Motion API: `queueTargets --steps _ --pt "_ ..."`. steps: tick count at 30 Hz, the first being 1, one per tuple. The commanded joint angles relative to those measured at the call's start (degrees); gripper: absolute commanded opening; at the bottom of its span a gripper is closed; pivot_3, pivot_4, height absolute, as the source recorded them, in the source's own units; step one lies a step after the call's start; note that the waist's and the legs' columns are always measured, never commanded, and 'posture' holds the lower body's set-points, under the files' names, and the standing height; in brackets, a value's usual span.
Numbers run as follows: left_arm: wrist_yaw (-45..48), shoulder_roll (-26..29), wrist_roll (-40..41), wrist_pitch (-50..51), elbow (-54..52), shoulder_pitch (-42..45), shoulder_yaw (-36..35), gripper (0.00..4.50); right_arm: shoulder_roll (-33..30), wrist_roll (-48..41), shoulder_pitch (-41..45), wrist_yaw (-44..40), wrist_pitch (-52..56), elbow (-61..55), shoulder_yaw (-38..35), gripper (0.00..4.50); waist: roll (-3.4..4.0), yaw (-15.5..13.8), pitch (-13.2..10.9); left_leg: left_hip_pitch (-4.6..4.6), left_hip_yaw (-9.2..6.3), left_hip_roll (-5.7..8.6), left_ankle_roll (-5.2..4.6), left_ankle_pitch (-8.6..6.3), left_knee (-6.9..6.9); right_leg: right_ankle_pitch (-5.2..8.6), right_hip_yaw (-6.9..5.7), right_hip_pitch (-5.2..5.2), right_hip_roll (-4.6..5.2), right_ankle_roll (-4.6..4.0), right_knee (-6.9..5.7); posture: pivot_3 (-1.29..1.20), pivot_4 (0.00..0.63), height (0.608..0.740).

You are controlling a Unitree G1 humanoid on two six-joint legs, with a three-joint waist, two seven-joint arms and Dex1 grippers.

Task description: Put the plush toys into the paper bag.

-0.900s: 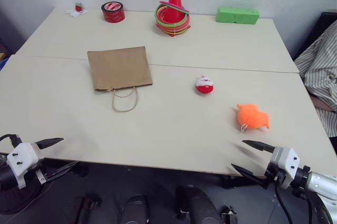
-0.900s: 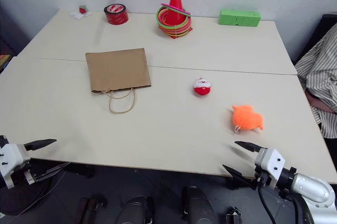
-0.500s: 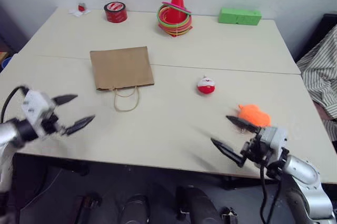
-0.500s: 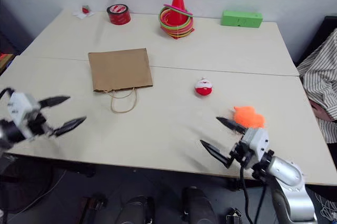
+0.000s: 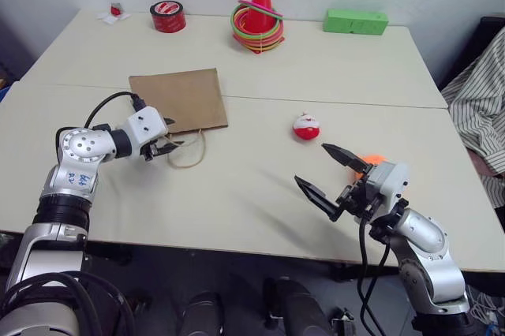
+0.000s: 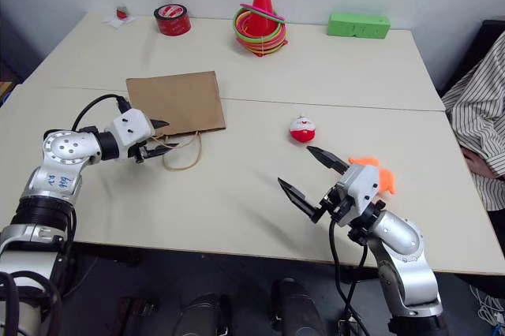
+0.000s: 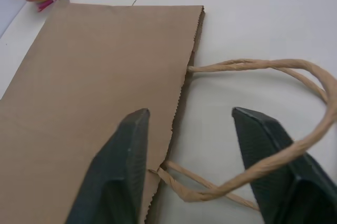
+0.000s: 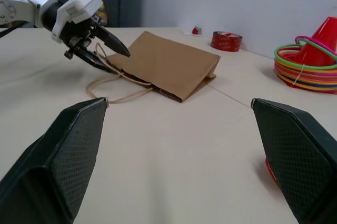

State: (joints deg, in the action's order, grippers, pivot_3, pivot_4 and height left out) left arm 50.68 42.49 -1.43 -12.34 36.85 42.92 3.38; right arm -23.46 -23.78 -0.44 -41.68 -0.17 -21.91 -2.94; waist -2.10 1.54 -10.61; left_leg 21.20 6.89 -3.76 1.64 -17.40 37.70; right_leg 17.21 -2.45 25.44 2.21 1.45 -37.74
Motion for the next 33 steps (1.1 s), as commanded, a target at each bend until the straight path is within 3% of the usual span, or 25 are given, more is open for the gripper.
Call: queueTargets --steps 1,5,8,13,19,25,33 --pt "3.8 0.6 1.2 -0.9 0.1 2.0 -0.1 1.42 -0.7 0.4 -0.8 0.4 -1.6 -1.1 -1.7 4.50 0.00 0.1 0.0 0.00 0.00 0.00 0.00 0.00 0.03 0.00 0.02 0.00 0.00 0.00 -0.02 0.00 0.150 0.740" --pt "10.0 0.8 4.4 3.0 -2.6 1.7 -1.0 0.14 -1.0 0.4 -1.4 0.3 -1.8 -0.9 -2.0 4.50 0.00 0.1 0.0 -0.02 0.00 0.03 0.00 0.00 0.09 0.00 0.05 0.00 -0.03 0.00 -0.08 0.00 0.150 0.740" --pt "19.6 0.1 21.2 19.1 -17.4 -0.5 -5.8 0.00 -2.0 -3.1 -1.2 -3.4 0.4 -1.9 -0.4 3.92 0.00 0.1 0.0 0.03 -0.02 -0.02 0.02 0.00 0.14 0.00 0.08 0.00 -0.09 0.00 -0.09 0.00 0.150 0.740" --pt "20.2 2.0 34.2 37.5 -33.6 -4.7 -10.0 0.00 -1.5 -0.4 4.3 -4.1 3.4 -0.5 5.6 2.20 0.00 0.5 0.0 -0.04 -0.03 -0.11 0.02 0.00 0.25 0.00 0.25 -0.01 -0.07 0.01 -0.19 0.00 0.150 0.740" --pt "15.2 1.6 39.8 46.2 -43.1 -8.4 -12.6 0.00 5.6 6.5 19.0 -3.1 6.1 8.5 16.5 0.04 0.00 1.1 0.0 -0.14 -0.10 -0.08 0.24 0.13 0.30 -0.01 0.53 -0.01 -0.40 -0.01 -0.40 0.00 0.150 0.740" --pt "10.0 -1.4 44.3 50.8 -48.0 -9.6 -14.3 0.00 13.2 13.5 28.8 -0.9 7.8 22.4 23.6 0.04 0.00 0.9 0.0 -0.07 -0.12 -0.29 0.28 0.12 0.29 0.00 0.54 0.01 -0.42 -0.04 -0.30 0.00 0.150 0.740" --pt "9.4 0.0 49.9 56.4 -52.6 -12.3 -15.6 0.00 21.2 20.1 37.9 2.4 2.1 42.4 25.1 0.04 -0.02 1.4 0.0 -0.06 -0.11 -0.31 0.27 0.11 0.29 0.00 0.55 0.02 -0.41 -0.05 -0.31 0.00 0.150 0.740"
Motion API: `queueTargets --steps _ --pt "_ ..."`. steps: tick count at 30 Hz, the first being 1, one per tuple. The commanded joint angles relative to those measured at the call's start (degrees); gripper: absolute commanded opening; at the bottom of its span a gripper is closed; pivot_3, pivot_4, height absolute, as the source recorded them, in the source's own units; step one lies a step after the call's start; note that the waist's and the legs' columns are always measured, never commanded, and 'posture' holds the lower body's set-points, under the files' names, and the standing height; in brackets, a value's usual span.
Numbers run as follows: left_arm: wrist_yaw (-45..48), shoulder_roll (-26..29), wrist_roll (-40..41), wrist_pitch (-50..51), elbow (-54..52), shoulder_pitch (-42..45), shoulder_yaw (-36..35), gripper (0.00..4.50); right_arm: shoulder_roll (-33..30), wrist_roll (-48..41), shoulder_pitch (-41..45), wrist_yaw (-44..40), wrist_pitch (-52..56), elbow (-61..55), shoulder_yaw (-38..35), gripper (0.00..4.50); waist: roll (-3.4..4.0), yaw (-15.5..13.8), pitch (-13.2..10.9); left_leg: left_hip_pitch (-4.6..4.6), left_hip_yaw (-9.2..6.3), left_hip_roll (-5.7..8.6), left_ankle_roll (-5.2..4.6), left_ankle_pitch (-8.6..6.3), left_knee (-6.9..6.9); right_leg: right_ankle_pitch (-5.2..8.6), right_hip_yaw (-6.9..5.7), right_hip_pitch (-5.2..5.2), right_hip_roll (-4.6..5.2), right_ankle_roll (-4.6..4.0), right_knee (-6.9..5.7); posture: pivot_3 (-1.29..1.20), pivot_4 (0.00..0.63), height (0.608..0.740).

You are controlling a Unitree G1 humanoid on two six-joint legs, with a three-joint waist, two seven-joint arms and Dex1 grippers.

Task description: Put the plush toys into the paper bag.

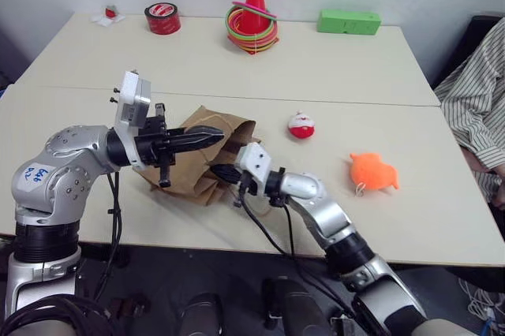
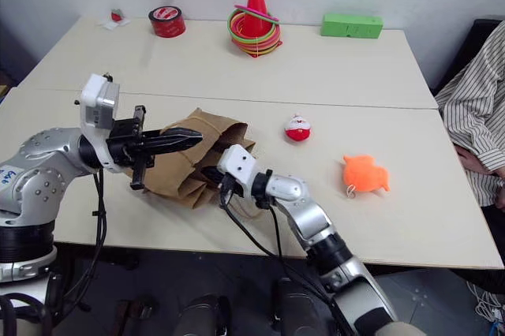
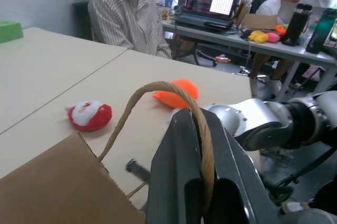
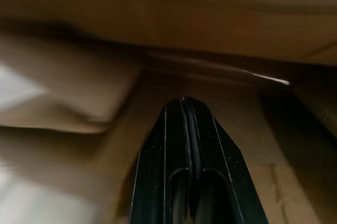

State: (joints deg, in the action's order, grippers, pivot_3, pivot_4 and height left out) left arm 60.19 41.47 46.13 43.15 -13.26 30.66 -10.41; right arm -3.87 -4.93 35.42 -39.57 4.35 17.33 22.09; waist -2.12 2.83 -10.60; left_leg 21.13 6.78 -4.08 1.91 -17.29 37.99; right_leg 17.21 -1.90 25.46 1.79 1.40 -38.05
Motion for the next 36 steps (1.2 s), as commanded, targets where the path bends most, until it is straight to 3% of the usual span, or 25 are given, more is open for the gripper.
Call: queueTargets --steps 1,6,15,23,26,32,36 --pt "-0.1 1.2 2.9 1.3 -2.6 -0.2 -1.9 0.00 2.2 1.9 2.7 0.2 -2.3 5.4 0.3 0.04 0.00 0.1 0.0 0.00 0.00 0.00 0.00 0.00 0.00 0.00 0.00 0.00 0.00 0.00 0.00 0.00 0.150 0.740" --pt "-1.9 1.4 5.1 2.0 -0.1 2.0 -4.9 0.00 1.5 5.2 2.7 -1.2 -0.2 11.9 1.4 0.04 0.00 0.3 0.0 0.00 0.00 -0.01 0.02 -0.01 -0.01 0.00 0.00 0.00 0.00 0.00 0.02 0.00 0.150 0.740" --pt "-9.8 -0.6 9.4 1.9 11.7 7.9 -15.4 0.00 -3.1 6.4 -3.6 -3.4 6.1 4.7 1.7 0.04 -0.16 0.0 0.1 -0.05 -0.03 0.11 -0.04 -0.04 -0.01 0.00 -0.07 -0.04 0.18 0.01 0.00 0.00 0.150 0.740" --pt "-8.6 -2.1 8.5 2.2 8.8 5.3 -11.1 0.00 -2.8 0.7 -6.2 -6.5 5.2 -3.2 -1.9 0.04 -0.31 0.1 0.2 -0.03 -0.04 0.17 -0.05 -0.05 -0.03 0.00 -0.23 -0.05 0.34 0.01 0.00 0.00 0.150 0.740" --pt "-7.6 -2.7 7.9 1.7 8.1 4.7 -9.0 0.00 -4.3 -4.2 -6.9 -8.8 6.9 -10.5 -5.6 0.60 -0.29 0.1 0.2 0.02 -0.05 0.16 -0.05 -0.05 -0.03 0.00 -0.25 -0.03 0.33 0.01 0.01 0.00 0.150 0.740" --pt "-5.6 -4.1 7.2 1.2 8.6 5.5 -5.5 0.00 -14.4 -18.5 -15.8 -15.7 8.6 -31.4 -16.5 2.69 -0.23 -0.8 0.2 0.07 -0.07 0.20 -0.15 -0.11 -0.06 0.00 -0.29 -0.03 0.37 0.04 0.15 0.00 0.150 0.740" --pt "-4.0 -4.5 6.4 1.0 9.3 6.1 -3.5 0.00 -19.5 -24.8 -26.2 -12.7 8.5 -40.6 -28.8 4.09 -0.23 -1.3 0.2 0.07 -0.06 0.22 -0.15 -0.12 -0.07 0.00 -0.29 -0.04 0.35 0.04 0.19 0.00 0.150 0.740"
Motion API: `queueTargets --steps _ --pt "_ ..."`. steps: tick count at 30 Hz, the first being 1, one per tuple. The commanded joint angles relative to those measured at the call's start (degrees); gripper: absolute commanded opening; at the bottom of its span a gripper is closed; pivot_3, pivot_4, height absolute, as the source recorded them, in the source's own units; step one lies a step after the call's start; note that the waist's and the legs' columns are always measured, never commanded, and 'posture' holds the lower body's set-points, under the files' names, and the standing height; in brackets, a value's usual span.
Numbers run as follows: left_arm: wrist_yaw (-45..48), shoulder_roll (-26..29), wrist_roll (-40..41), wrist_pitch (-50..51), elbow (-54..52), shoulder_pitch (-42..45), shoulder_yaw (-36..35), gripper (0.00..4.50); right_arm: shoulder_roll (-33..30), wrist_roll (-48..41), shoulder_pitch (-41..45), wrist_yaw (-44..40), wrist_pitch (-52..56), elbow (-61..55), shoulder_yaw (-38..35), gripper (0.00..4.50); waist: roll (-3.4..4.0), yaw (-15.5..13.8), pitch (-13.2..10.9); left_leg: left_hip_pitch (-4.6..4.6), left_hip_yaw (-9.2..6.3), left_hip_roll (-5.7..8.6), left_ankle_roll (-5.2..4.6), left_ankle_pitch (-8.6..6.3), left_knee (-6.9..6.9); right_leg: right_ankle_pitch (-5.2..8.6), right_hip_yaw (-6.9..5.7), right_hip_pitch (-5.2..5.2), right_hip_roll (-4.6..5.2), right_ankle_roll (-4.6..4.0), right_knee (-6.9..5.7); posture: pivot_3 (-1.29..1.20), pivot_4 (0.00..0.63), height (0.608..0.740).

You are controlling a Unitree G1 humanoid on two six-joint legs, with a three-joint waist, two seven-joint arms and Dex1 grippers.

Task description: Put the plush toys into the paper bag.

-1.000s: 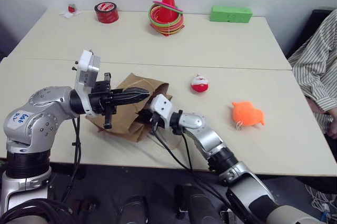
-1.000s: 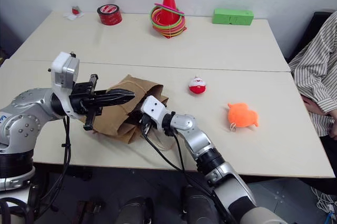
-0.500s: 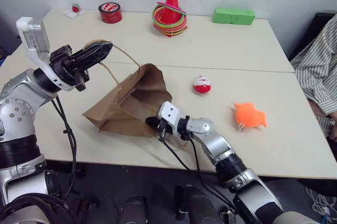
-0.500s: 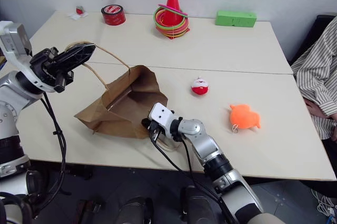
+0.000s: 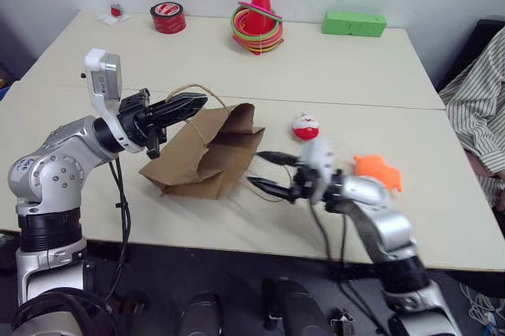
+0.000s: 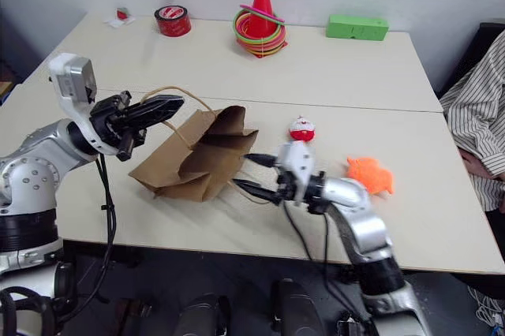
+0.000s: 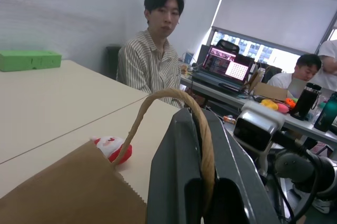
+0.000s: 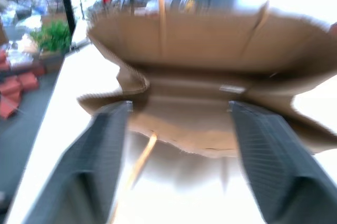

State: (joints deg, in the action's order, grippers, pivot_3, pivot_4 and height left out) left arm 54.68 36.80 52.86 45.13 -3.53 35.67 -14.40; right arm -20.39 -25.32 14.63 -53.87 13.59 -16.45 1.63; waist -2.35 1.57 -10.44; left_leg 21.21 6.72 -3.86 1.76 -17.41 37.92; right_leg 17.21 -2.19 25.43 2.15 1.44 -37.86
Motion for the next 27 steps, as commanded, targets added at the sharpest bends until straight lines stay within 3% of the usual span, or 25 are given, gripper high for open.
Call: queueTargets --steps 1,4,8,13,17,19,25,27 --pt "2.0 0.1 -0.6 -1.0 -0.2 1.2 1.1 0.00 -4.6 -3.9 -9.0 1.4 -2.4 -8.0 -11.4 4.45 0.00 -0.1 0.0 0.01 0.00 0.02 0.00 0.00 0.00 0.00 0.01 0.00 0.00 0.00 0.01 0.00 0.150 0.740" --pt "3.3 0.2 -1.5 -1.3 0.5 1.4 2.2 0.00 -8.2 -1.3 -20.6 1.0 -8.7 -9.5 -20.6 4.45 0.00 -0.3 0.0 0.00 0.02 0.07 -0.07 -0.04 -0.01 0.00 0.02 -0.02 0.01 0.03 0.06 0.00 0.150 0.740" --pt "4.7 0.2 -2.3 -1.5 1.6 1.8 2.9 0.00 -6.5 -0.8 -35.7 3.8 -15.3 -8.5 -34.0 4.45 0.00 -0.1 0.0 -0.04 0.02 0.11 -0.05 -0.03 -0.02 0.01 0.04 -0.06 -0.04 0.05 0.06 0.00 0.150 0.740" --pt "5.5 0.0 -3.1 -1.9 2.7 2.2 3.2 0.00 -3.8 4.6 -47.4 5.2 -24.3 -4.8 -38.6 4.45 0.01 0.3 0.0 -0.21 0.08 0.04 0.10 -0.06 -0.06 0.01 0.30 -0.15 -0.40 0.06 0.10 0.00 0.150 0.740" --pt "5.9 -0.2 -4.0 -2.0 2.5 2.0 4.1 0.00 -7.9 8.4 -43.9 6.9 -22.9 -5.0 -34.7 4.45 0.02 1.3 0.0 -0.46 0.23 0.03 0.14 -0.09 -0.16 0.01 0.75 -0.40 -0.50 0.07 0.06 0.00 0.150 0.740" --pt "5.9 -0.2 -4.4 -2.0 2.4 2.2 4.5 0.00 -11.8 10.9 -39.0 7.8 -19.5 -4.3 -31.8 4.45 -0.01 1.6 -0.1 -1.02 0.26 0.04 0.15 -0.10 -0.36 0.02 0.81 -0.86 -0.50 0.08 0.15 0.00 0.150 0.740" --pt "5.8 -0.2 -5.2 -2.1 1.5 2.2 5.4 0.00 -20.8 15.8 -22.3 8.1 -8.8 3.4 -21.1 4.45 0.02 1.2 -0.1 -1.16 0.22 0.09 0.36 0.03 -0.74 0.06 0.88 -0.76 -0.59 0.02 0.21 0.00 0.150 0.740" --pt "5.8 0.1 -5.4 -2.1 1.1 2.1 5.5 0.00 -22.8 17.2 -17.1 6.6 -6.4 8.0 -16.5 4.06 0.02 0.9 -0.1 -1.09 0.22 0.06 0.40 0.05 -0.74 0.08 0.86 -0.65 -0.63 0.01 0.24 0.00 0.150 0.740"
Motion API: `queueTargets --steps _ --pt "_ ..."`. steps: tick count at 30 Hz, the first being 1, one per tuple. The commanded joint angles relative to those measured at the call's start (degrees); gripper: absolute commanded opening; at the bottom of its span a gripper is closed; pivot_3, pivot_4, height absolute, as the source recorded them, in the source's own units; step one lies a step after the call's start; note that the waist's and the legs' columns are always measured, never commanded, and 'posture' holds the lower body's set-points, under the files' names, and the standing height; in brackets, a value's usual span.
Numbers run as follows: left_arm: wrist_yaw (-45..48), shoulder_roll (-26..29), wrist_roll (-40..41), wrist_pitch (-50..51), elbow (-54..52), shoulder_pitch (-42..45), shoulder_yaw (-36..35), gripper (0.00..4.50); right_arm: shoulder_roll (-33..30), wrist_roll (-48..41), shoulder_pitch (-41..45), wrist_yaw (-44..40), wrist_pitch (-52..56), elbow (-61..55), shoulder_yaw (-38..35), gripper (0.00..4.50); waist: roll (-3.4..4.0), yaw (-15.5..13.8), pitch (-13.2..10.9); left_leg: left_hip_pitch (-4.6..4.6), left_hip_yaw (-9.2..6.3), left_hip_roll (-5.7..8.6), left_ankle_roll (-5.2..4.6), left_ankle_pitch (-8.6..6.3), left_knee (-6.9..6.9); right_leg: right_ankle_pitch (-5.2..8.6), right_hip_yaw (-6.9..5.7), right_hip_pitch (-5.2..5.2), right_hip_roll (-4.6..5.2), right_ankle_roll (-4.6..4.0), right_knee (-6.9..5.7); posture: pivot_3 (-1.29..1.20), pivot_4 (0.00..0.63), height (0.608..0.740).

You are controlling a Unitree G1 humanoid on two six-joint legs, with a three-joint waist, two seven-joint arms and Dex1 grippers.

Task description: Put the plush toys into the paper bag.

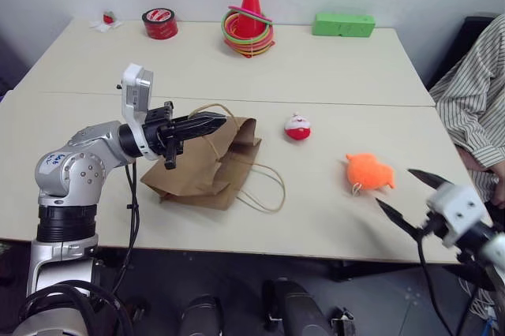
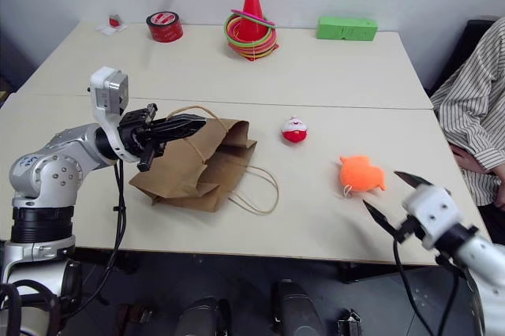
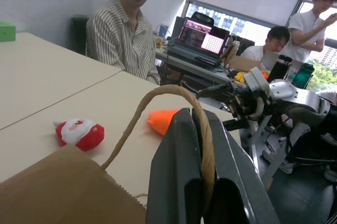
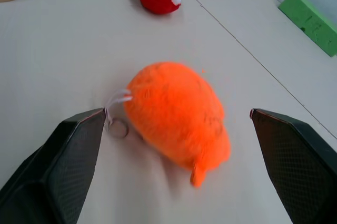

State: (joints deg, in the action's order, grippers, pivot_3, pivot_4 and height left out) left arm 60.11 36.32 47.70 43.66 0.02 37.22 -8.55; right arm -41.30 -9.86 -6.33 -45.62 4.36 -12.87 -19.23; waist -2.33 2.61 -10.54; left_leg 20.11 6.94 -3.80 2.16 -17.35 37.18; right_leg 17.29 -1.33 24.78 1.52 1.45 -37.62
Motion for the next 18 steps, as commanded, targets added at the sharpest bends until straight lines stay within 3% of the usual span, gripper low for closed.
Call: queueTargets --steps 1,6,10,12,15,18 --pt "0.4 0.7 -0.3 -0.6 -2.6 0.5 -0.4 0.00 -2.3 2.0 5.6 -2.2 2.7 6.2 5.8 3.83 0.02 -0.4 0.0 0.03 0.01 -0.01 0.00 0.00 0.00 0.01 0.00 0.04 0.01 0.01 0.01 0.00 0.150 0.740" --pt "0.0 1.9 -0.3 -0.2 -3.8 -0.1 -1.2 0.00 -2.8 3.7 14.9 -3.6 1.3 15.8 11.0 2.07 0.03 -0.8 0.0 0.06 0.06 -0.01 -0.06 -0.03 0.06 0.00 0.04 0.08 0.06 0.03 0.04 0.00 0.150 0.740" --pt "-0.2 2.5 0.0 0.0 -4.5 -0.8 -1.7 0.00 -4.9 3.2 17.0 -7.5 -0.6 18.8 12.1 0.78 0.03 -0.8 0.0 -0.01 0.07 -0.03 -0.08 -0.04 0.09 -0.01 0.05 -0.03 0.05 0.05 0.03 0.00 0.150 0.740" --pt "0.0 2.8 0.8 0.6 -4.9 -0.9 -2.0 0.00 -4.8 -1.8 18.6 -12.5 -3.9 17.0 11.2 0.21 0.03 -0.8 0.0 0.00 0.07 -0.04 -0.09 -0.05 0.09 -0.01 0.05 -0.03 0.06 0.06 0.04 0.00 0.150 0.740" --pt "0.6 3.2 2.3 1.7 -5.6 -1.0 -2.6 0.00 -3.4 -12.3 21.6 -19.3 -2.4 9.5 10.7 0.02 0.16 -0.5 -0.1 0.01 0.09 -0.08 -0.10 -0.05 0.09 -0.02 0.06 -0.01 0.04 0.08 0.03 0.00 0.150 0.740" --pt "0.8 3.5 4.2 3.7 -5.7 -0.3 -3.2 0.00 -0.7 -13.2 28.9 -19.6 2.2 2.8 17.3 0.02 0.32 0.3 -0.2 0.00 0.08 -0.14 -0.04 -0.03 0.10 -0.02 0.09 0.01 0.01 0.08 -0.05 0.00 0.150 0.740"
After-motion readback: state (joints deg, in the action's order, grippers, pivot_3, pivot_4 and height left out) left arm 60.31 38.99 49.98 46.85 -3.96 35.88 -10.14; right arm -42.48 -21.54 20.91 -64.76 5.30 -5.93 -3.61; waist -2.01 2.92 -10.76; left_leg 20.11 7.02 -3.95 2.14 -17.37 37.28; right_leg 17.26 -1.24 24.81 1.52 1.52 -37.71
